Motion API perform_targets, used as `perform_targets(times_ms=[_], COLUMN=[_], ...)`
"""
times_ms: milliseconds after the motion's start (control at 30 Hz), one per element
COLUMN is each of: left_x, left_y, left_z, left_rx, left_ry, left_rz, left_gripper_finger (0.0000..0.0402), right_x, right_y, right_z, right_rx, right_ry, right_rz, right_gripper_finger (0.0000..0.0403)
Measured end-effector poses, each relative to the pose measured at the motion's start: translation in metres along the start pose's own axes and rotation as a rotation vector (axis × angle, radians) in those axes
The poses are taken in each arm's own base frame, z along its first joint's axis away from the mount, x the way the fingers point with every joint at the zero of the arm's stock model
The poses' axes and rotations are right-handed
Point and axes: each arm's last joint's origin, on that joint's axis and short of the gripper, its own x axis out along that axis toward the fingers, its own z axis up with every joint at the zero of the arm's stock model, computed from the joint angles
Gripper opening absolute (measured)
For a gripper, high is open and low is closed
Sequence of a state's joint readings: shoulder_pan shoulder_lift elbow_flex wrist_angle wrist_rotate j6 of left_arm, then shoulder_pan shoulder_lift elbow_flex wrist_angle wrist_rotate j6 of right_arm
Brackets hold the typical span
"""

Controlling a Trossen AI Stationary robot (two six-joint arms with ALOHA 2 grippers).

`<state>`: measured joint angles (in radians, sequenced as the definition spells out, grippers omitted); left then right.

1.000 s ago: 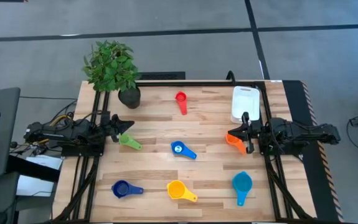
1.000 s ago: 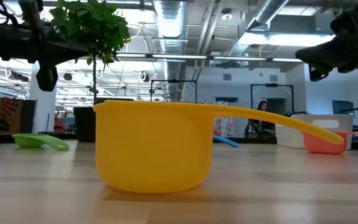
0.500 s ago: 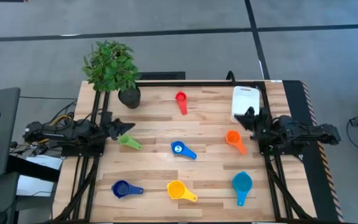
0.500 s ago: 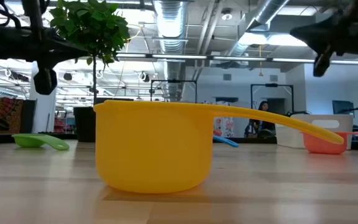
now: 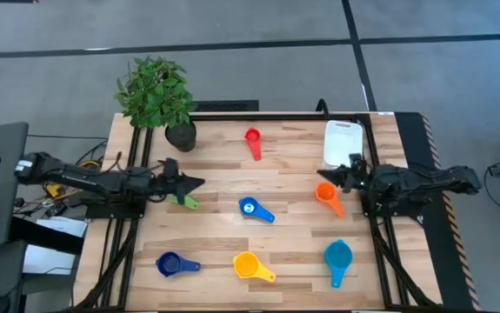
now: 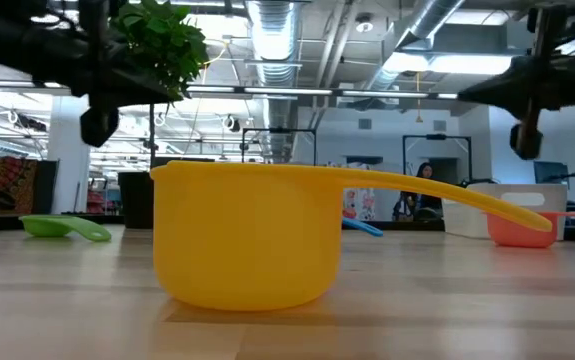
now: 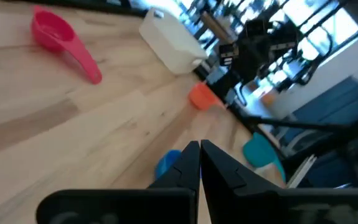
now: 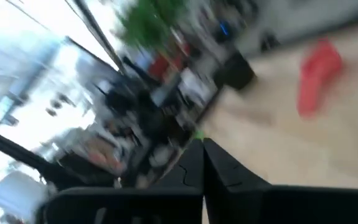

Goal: Nest measuring cups in basket
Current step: Stack the yellow measuring cup on the light blue measuring cup

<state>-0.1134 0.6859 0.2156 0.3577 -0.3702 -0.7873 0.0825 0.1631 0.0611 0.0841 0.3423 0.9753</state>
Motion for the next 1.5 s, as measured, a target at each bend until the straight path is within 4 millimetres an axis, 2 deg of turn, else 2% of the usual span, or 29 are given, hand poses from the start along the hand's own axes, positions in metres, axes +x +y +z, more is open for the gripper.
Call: perform_targets(times_ms=[167,400,667,833,1033,1233,1367,1500], left_x=[0.025,0.048,0.052,0.051,0.064,0.091,0.112,0.127], left_y=[-0.013,-0.035,-0.063,-0.081,-0.111,-0.138,-0.152,-0.154], left_z=[-0.002,-0.011,-0.044,-0.066,-0.088,-0.097,-0.104,-0.123], left_rx=[0.011,-0.001,0.038,0.000,0.106,0.244,0.231,0.224], left_ry=[0.070,0.199,0.351,0.393,0.490,0.568,0.594,0.636], left_rz=[0.053,0.019,0.009,0.012,0.037,0.173,0.198,0.221], left_gripper_finger=[0.0000,0.0000,0.0000,0.0000,0.0000,0.0003,0.0027,0.0068], right_x=[0.006,0.028,0.070,0.087,0.089,0.092,0.085,0.067], right_y=[0.010,0.049,0.093,0.116,0.139,0.147,0.153,0.161], right_z=[-0.006,-0.006,-0.030,-0.044,-0.049,-0.047,-0.038,-0.030], right_rx=[0.004,-0.090,-0.277,-0.277,-0.407,-0.536,-0.531,-0.538], right_ry=[0.133,0.287,0.491,0.547,0.642,0.808,0.783,0.709], right_rz=[-0.182,-0.375,-0.577,-0.711,-0.843,-0.836,-0.822,-0.804], right_gripper_finger=[0.0007,0.0005,0.0007,0.0008,0.0010,0.0023,0.0033,0.0054])
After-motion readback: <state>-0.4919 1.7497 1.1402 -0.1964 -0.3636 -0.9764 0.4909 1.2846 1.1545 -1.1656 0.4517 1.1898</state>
